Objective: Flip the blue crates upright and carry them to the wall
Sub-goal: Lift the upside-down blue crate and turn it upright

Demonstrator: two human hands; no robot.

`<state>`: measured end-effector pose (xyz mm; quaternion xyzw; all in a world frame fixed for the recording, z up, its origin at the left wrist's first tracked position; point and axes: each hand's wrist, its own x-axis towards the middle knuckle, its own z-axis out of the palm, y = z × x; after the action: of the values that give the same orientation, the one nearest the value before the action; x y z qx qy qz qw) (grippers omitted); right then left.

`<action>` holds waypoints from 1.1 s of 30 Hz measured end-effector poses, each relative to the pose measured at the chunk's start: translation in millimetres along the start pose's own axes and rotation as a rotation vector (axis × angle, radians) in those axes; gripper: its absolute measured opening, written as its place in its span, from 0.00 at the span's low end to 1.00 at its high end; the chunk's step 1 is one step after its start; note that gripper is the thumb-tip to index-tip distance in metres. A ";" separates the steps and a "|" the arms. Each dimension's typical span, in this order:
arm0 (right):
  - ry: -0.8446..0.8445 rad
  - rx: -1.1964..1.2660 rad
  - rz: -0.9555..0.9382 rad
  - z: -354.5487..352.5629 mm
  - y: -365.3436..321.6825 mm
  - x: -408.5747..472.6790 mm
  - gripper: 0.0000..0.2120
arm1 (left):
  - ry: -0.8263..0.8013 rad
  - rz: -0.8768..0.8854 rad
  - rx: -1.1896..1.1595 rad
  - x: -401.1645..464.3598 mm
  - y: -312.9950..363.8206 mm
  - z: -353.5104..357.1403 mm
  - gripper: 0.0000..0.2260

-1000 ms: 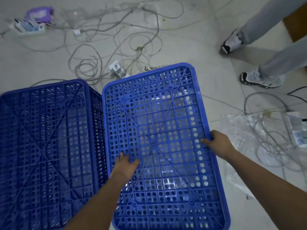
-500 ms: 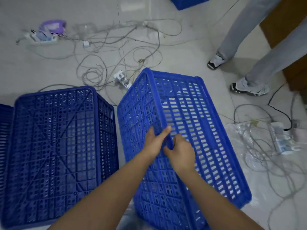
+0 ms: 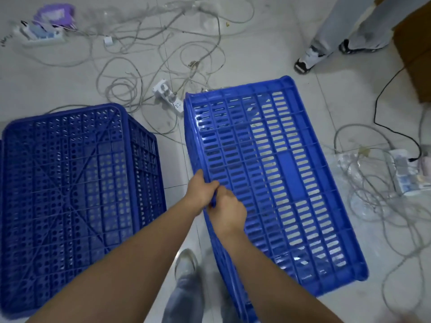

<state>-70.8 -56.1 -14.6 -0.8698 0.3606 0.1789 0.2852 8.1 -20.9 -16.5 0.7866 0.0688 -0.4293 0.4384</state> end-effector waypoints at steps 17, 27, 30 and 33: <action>0.087 0.235 0.093 -86.3 58.9 34.7 0.18 | -0.020 -0.042 0.067 -8.5 -53.2 -12.4 0.33; -0.125 0.741 0.706 -111.8 170.1 48.5 0.30 | 0.099 -0.066 0.303 -42.5 -49.5 22.9 0.35; -0.135 0.838 0.662 -103.0 181.7 48.1 0.42 | 0.128 -0.093 0.266 -36.6 -55.8 25.5 0.35; -0.223 0.846 0.600 -96.7 203.1 53.2 0.54 | 0.147 -0.113 0.327 -34.3 -61.7 26.3 0.36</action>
<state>-172.8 -261.8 -42.0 -0.5131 0.6017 0.1831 0.5841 -59.3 6.1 -36.7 0.8715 0.0743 -0.4000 0.2739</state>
